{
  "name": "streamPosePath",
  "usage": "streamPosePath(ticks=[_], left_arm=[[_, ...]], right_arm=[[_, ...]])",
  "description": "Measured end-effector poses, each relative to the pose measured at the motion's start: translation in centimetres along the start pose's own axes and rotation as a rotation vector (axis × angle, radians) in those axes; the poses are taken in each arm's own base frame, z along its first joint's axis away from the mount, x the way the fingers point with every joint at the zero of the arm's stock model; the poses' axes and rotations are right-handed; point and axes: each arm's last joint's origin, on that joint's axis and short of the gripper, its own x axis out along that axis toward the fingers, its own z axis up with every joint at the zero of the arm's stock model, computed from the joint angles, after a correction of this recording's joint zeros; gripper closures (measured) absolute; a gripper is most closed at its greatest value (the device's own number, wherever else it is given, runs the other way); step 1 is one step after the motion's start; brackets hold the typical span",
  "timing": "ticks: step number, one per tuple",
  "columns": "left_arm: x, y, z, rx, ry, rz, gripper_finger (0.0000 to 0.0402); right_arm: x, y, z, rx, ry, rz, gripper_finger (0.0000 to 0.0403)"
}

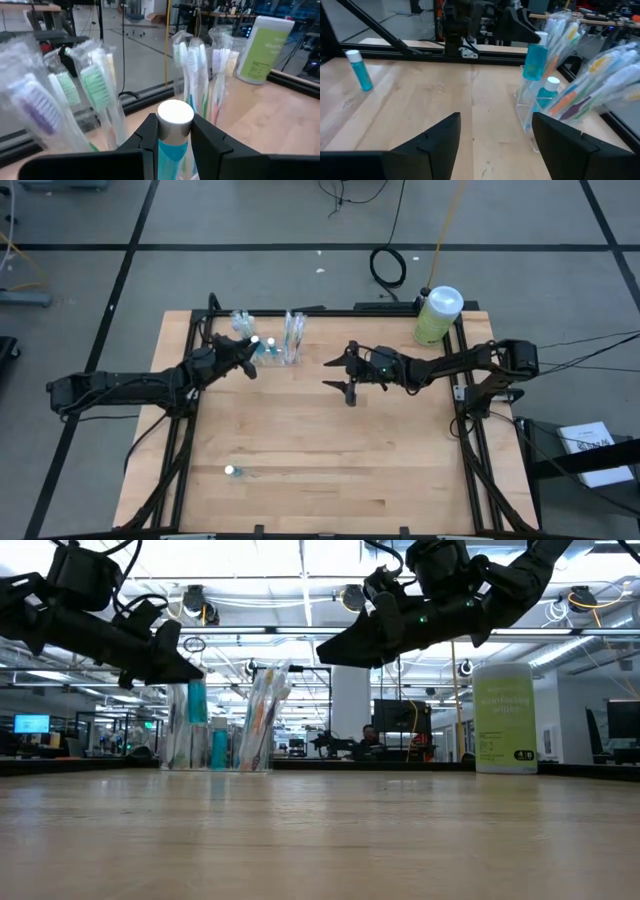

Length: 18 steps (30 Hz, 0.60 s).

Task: Pick & Place toothbrushing station
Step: Put the blue mouthwash into the transparent organizer

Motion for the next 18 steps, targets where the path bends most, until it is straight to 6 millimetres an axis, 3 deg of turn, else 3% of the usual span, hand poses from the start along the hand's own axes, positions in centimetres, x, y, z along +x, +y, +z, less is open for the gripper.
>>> streamPosePath(ticks=[18], left_arm=[[0.90,0.34,0.02,-0.017,-0.020,-0.014,0.0332]], right_arm=[[0.00,-0.03,0.16,-0.001,-0.015,-0.011,0.0165]])
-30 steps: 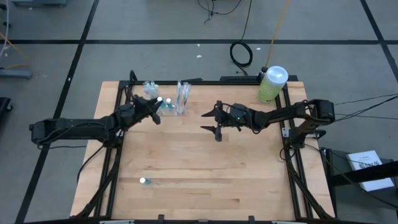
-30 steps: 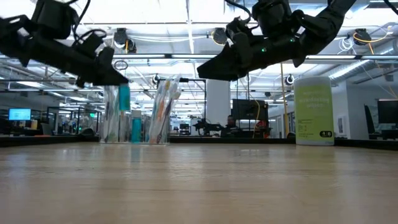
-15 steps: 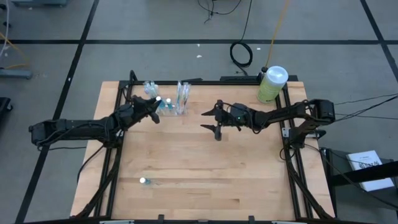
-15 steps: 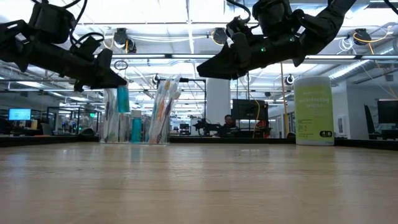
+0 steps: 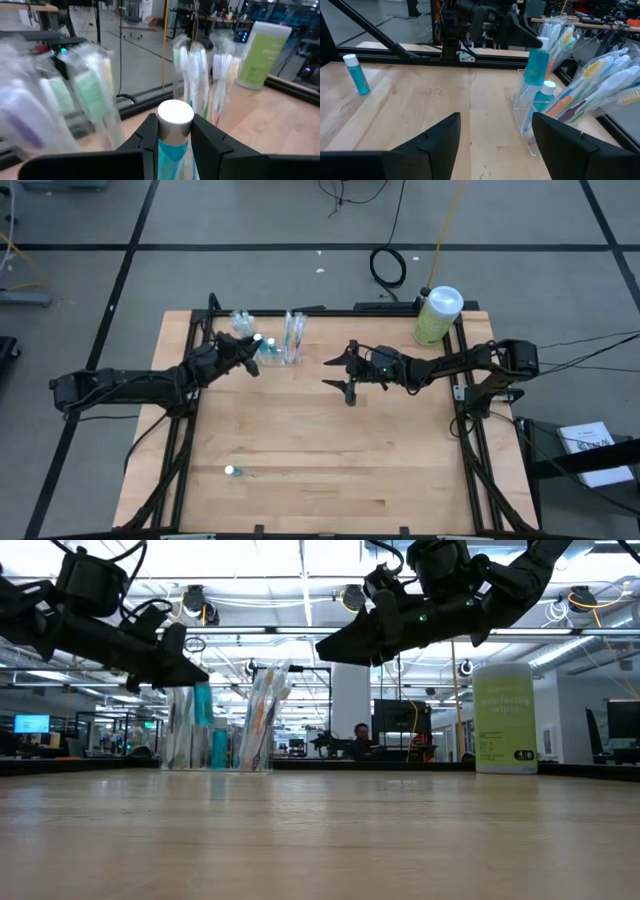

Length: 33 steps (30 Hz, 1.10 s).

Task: Pick & Place toothbrushing station
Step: Put the blue mouthwash into the transparent organizer

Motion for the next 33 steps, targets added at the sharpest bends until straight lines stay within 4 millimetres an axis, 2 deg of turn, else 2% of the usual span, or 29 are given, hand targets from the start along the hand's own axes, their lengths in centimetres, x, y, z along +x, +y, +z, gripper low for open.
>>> streamPosePath(ticks=[9,33], left_arm=[[1.4,0.0,-1.4,0.006,0.088,0.013,0.0332],[2.7,0.1,-4.1,0.022,0.220,0.056,0.0324]], right_arm=[[0.0,0.0,0.0,0.000,0.003,0.000,0.0165],[0.0,0.0,0.0,-0.003,0.004,0.001,0.0165]])
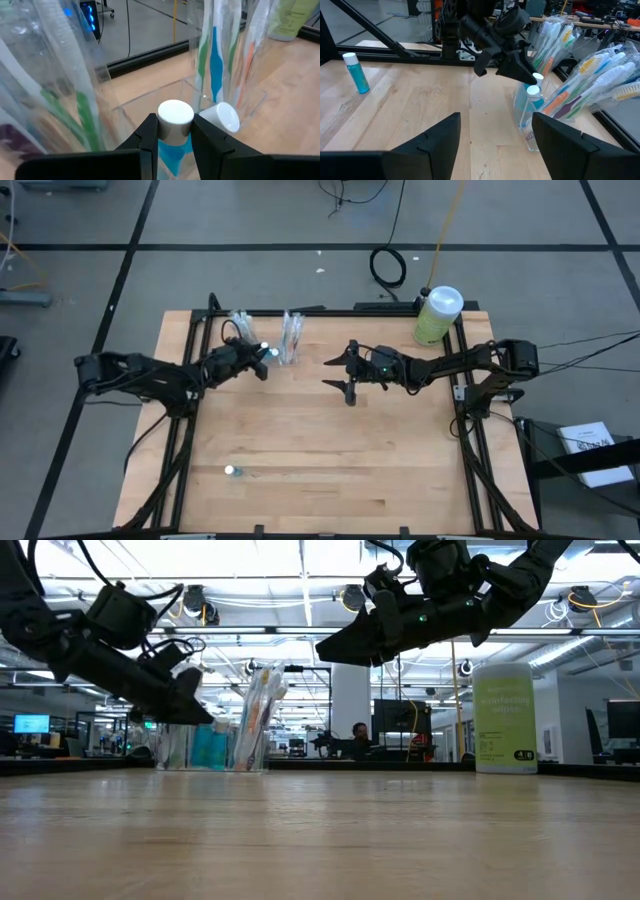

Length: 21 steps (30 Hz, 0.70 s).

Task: Pick & Place toothbrushing station
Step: Put the blue mouthwash into the transparent organizer, then adjust the mouthwashes in the transparent organizer

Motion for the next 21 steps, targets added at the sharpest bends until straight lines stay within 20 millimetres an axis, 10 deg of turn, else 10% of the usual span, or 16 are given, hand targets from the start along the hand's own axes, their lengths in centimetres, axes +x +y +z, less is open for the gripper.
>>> streamPosePath(ticks=[9,21], left_arm=[[0.38,-0.12,-0.19,0.030,-0.007,-0.006,0.0320],[0.22,-0.23,-0.08,0.020,-0.014,-0.014,0.0183]], right_arm=[[0.00,0.00,0.00,0.000,0.000,0.000,0.0165],[0.00,0.01,-0.01,0.000,0.002,0.001,0.0165]])
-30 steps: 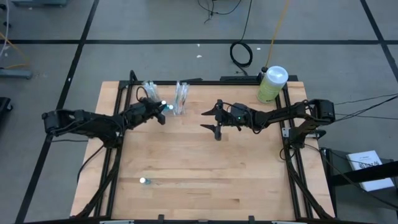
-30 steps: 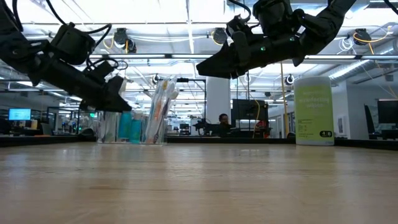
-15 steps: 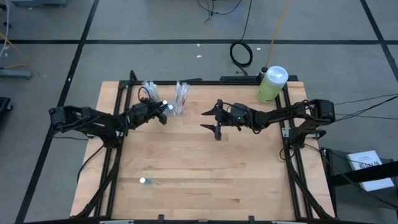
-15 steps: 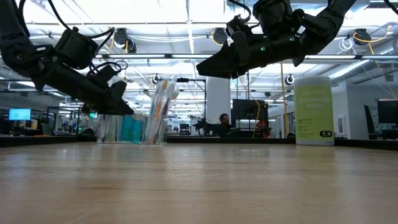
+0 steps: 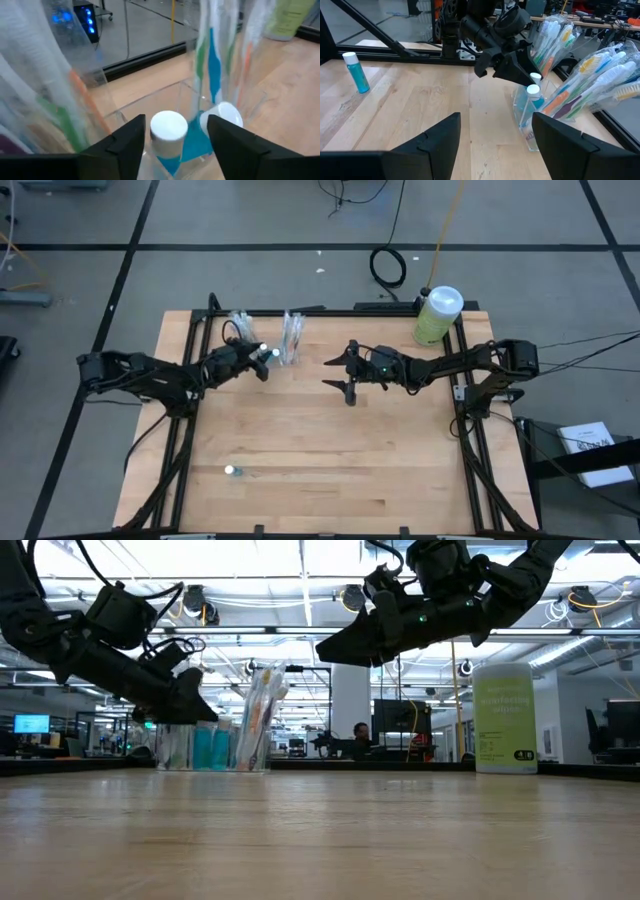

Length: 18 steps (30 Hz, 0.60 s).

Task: Pick & Place toothbrushing station
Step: Adjust the mouthwashes in the transparent organizer

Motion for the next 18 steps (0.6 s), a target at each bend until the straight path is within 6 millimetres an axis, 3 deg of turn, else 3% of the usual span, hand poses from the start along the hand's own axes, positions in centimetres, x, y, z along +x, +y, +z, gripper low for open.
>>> streamPosePath(ticks=[4,12,18], left_arm=[[-0.3,-0.3,0.4,0.011,-0.026,-0.031,0.0163],[-1.0,-0.8,1.2,0.036,-0.083,-0.043,0.0161],[-0.4,-2.2,2.3,0.086,-0.005,-0.045,0.0160]], right_arm=[[0.0,0.0,0.0,0.000,0.002,0.000,0.0165],[0.0,0.0,0.0,0.000,0.003,0.000,0.0165],[0.0,0.0,0.0,-0.013,0.004,0.000,0.0165]])
